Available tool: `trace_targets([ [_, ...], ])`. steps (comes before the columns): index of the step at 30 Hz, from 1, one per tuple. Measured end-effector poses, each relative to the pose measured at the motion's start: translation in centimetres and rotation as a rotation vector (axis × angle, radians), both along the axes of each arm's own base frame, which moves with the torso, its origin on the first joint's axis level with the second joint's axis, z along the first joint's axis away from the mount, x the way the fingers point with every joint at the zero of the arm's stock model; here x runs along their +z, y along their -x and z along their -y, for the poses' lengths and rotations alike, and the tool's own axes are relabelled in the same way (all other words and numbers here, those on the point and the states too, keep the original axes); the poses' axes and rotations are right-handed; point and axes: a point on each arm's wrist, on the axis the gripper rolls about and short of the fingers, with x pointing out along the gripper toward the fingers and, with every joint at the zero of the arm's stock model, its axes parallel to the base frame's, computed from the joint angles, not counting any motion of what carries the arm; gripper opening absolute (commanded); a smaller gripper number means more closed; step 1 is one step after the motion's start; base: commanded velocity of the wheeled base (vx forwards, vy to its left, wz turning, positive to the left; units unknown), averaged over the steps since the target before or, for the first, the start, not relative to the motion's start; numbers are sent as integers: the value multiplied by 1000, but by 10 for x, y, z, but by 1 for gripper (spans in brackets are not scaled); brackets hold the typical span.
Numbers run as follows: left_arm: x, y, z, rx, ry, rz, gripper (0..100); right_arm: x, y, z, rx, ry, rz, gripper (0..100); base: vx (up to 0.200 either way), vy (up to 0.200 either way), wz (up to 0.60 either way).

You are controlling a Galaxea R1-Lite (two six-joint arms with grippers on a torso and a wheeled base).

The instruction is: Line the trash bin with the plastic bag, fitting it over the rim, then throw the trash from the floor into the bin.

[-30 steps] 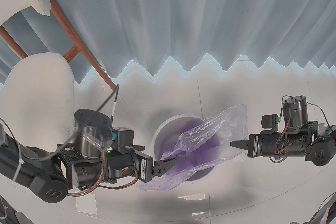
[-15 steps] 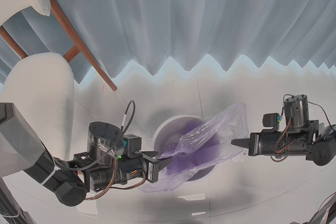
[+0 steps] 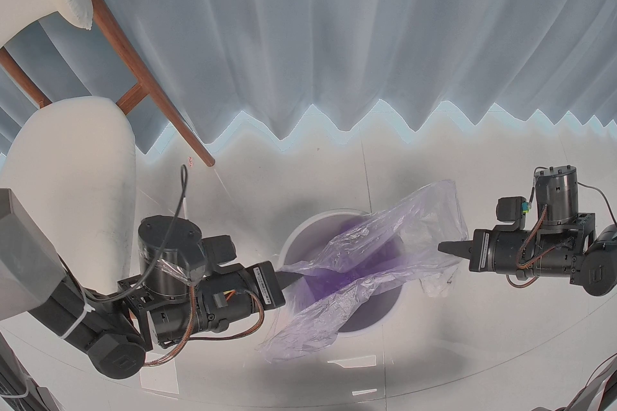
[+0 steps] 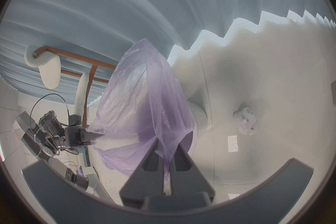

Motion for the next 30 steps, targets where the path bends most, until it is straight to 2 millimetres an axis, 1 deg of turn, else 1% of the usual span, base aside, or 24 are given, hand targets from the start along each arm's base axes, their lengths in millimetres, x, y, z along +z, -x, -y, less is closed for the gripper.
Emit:
trace_targets([
  [3, 4, 1, -1, 30, 64, -51, 0, 0, -8, 0, -8, -7, -4, 0, 0, 0, 0],
  [6, 9, 3, -2, 36, 90, -55, 0, 5, -24, 0, -21, -49, 1, 0, 0, 0, 0],
  [11, 17, 14, -1, 15, 91, -41, 0, 20, -51, -4, -46, -155, -5, 0, 0, 0, 0],
  [13, 16, 21, -3, 20, 62, -64, 0, 23, -59, -8, -40, -175, -6, 0, 0, 0, 0],
  [17, 9, 32, -8, 42, -14, -131, 0, 16, -66, -22, -10, -180, -27, 0, 0, 0, 0],
  [20, 10, 33, -8, 49, -22, -138, 0, 6, -72, -31, 7, -172, -43, 0, 0, 0, 0],
  [23, 13, 27, -5, 60, -7, -123, 0, 1, -84, -37, -9, -163, -26, 0, 0, 0, 0],
  [25, 16, 19, -3, 72, 5, -110, 0, -1, -92, -37, -23, -157, -16, 0, 0, 0, 0],
  [28, 19, 4, 1, 98, 20, -94, 0, -2, -104, -36, -42, -154, 2, 0, 0, 0, 0],
  [30, 21, -12, 3, 125, 32, -82, 0, 0, -115, -33, -56, -157, 20, 0, 0, 0, 0],
])
